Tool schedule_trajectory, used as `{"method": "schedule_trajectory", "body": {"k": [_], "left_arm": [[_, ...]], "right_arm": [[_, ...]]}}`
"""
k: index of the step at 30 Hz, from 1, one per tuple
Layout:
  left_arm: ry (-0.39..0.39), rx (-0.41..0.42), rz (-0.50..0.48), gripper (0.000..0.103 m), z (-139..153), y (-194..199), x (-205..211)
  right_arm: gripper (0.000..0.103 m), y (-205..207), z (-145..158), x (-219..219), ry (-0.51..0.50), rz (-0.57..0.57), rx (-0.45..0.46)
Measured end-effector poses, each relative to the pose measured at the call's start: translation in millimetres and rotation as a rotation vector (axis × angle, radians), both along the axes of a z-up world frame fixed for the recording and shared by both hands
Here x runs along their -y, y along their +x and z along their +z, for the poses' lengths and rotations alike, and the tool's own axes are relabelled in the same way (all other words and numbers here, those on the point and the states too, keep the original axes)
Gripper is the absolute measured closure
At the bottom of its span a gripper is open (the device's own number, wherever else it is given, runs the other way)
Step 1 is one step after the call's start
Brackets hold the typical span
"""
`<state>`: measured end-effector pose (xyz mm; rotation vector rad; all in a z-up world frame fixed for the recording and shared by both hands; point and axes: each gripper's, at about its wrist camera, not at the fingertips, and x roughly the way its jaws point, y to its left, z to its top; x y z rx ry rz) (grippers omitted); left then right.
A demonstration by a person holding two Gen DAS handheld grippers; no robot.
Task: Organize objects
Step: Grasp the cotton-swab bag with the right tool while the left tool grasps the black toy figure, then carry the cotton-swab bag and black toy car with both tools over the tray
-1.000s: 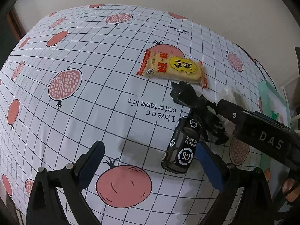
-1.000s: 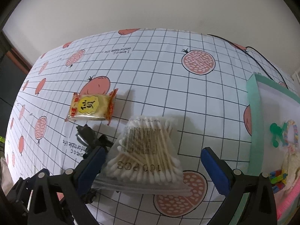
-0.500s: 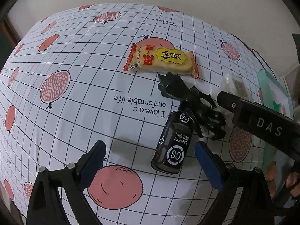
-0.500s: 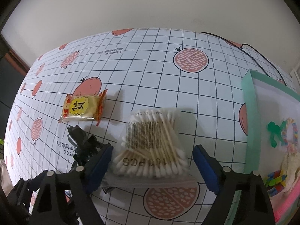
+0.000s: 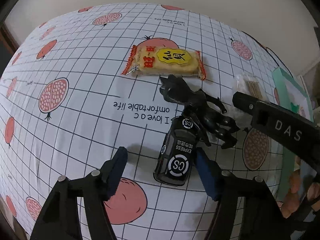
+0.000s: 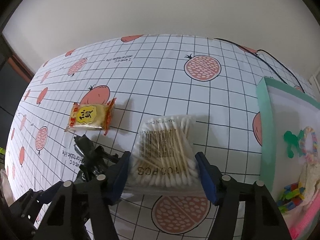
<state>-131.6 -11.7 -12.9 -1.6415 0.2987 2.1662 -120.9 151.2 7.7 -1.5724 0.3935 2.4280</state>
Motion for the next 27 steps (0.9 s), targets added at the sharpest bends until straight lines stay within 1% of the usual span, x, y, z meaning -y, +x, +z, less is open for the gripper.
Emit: {"method": "schedule_trajectory", "body": {"k": [3, 4, 6, 11, 13, 16, 20, 23, 27], "left_arm": [[0.0, -0.003, -0.001, 0.036, 0.5, 1.4, -0.3], [0.001, -0.004, -0.003, 0.038, -1.0, -6.1, 3.6], [0.004, -0.007, -0.006, 0.041, 0.1, -3.4, 5.3], [0.015, -0.012, 0.011, 0.051, 1.7, -4.4, 9.4], [0.027, -0.012, 0.016, 0.059, 3.8, -5.1, 11.5], [0.032, -0.016, 0.023, 0.064, 5.6, -15.4, 12.3], [0.025, -0.027, 0.041, 0.065, 6.0, -18.9, 6.7], [0.033, -0.025, 0.086, 0.066, 8.1, -8.6, 5.6], [0.023, -0.032, 0.128, 0.067, 10.0, -11.7, 12.5]], "right_arm": [[0.04, 2.3, -0.6, -1.6, 0.003, -0.006, 0.002], [0.04, 3.0, -1.1, -2.1, 0.002, -0.006, 0.001], [0.041, 4.5, -1.8, -3.1, 0.004, -0.011, 0.002], [0.043, 7.6, -2.9, -4.4, 0.002, -0.025, 0.003], [0.043, 9.4, -2.8, -4.4, 0.002, -0.031, 0.004], [0.044, 12.4, -2.3, -6.5, -0.005, -0.042, 0.006], [0.044, 16.5, -1.7, -6.5, -0.014, -0.049, 0.008], [0.044, 19.5, -1.5, -6.2, -0.018, -0.05, 0.01], [0.046, 22.2, -0.4, -5.9, -0.023, -0.046, 0.011]]}}
